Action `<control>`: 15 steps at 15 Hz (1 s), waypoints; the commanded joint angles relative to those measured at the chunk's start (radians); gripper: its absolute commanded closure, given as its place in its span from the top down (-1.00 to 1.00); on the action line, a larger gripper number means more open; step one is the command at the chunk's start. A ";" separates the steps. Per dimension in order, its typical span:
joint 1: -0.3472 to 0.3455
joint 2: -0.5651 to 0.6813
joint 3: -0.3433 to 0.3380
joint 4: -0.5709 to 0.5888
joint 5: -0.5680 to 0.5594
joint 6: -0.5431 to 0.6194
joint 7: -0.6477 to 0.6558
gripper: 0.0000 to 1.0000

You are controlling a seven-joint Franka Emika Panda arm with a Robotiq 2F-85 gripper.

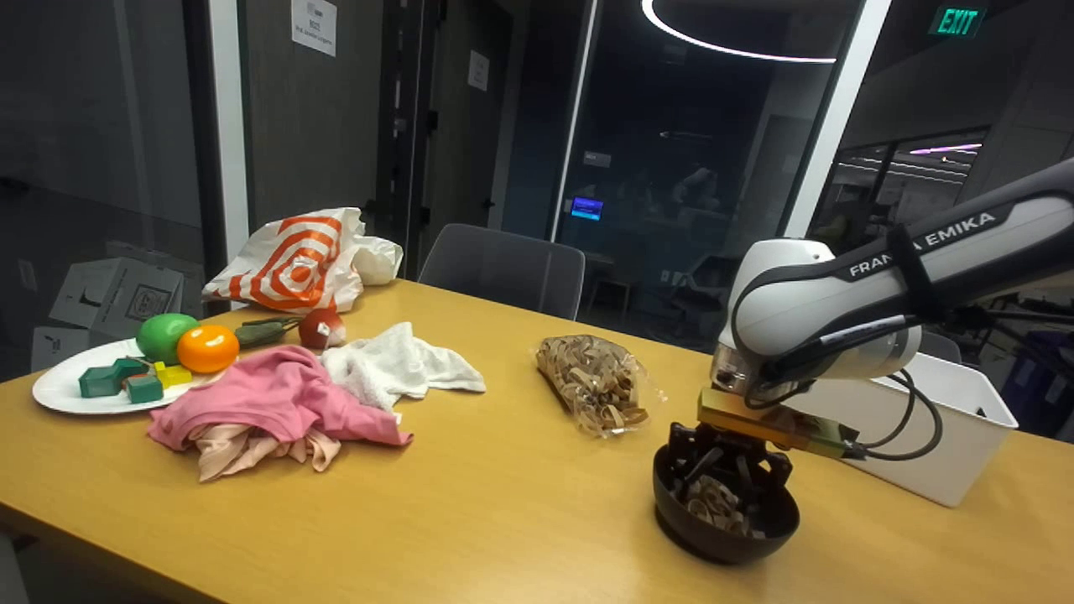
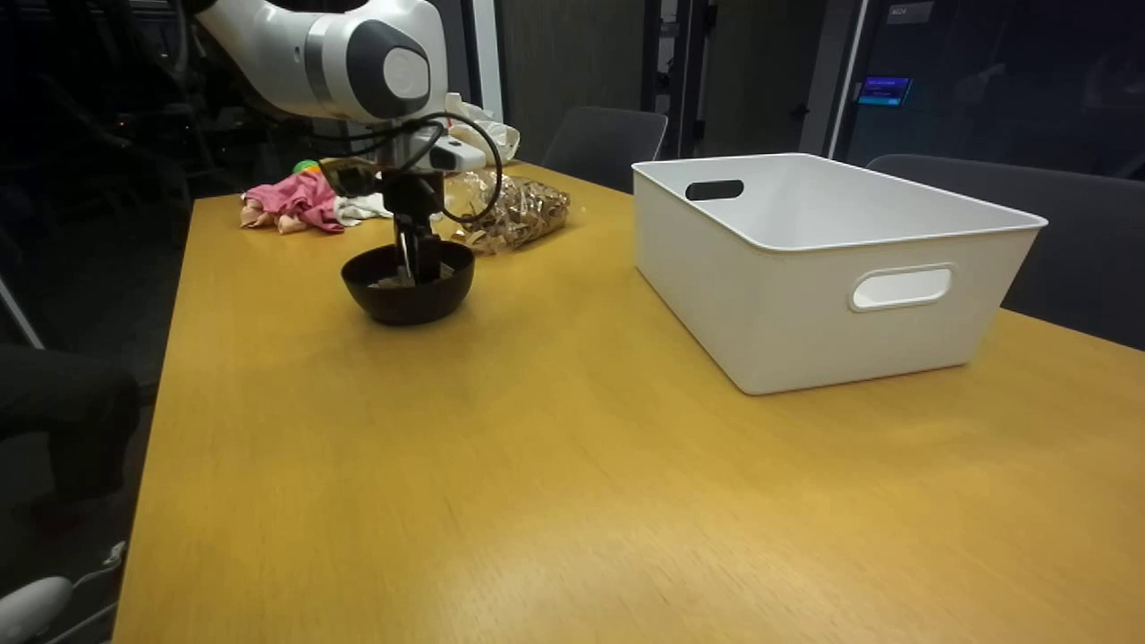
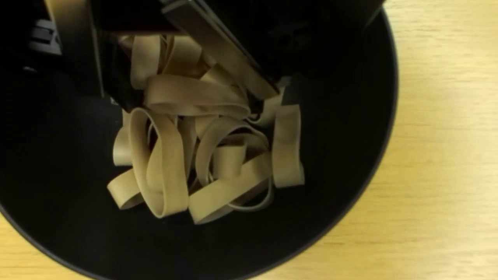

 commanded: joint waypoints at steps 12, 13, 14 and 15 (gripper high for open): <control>0.011 -0.069 -0.015 0.001 -0.079 -0.055 0.037 -0.87; 0.010 -0.082 -0.015 0.001 -0.096 -0.067 0.044 -0.87; 0.008 -0.098 -0.014 0.000 -0.108 -0.077 0.046 -0.87; 0.005 -0.115 -0.012 -0.001 -0.118 -0.085 0.046 -0.87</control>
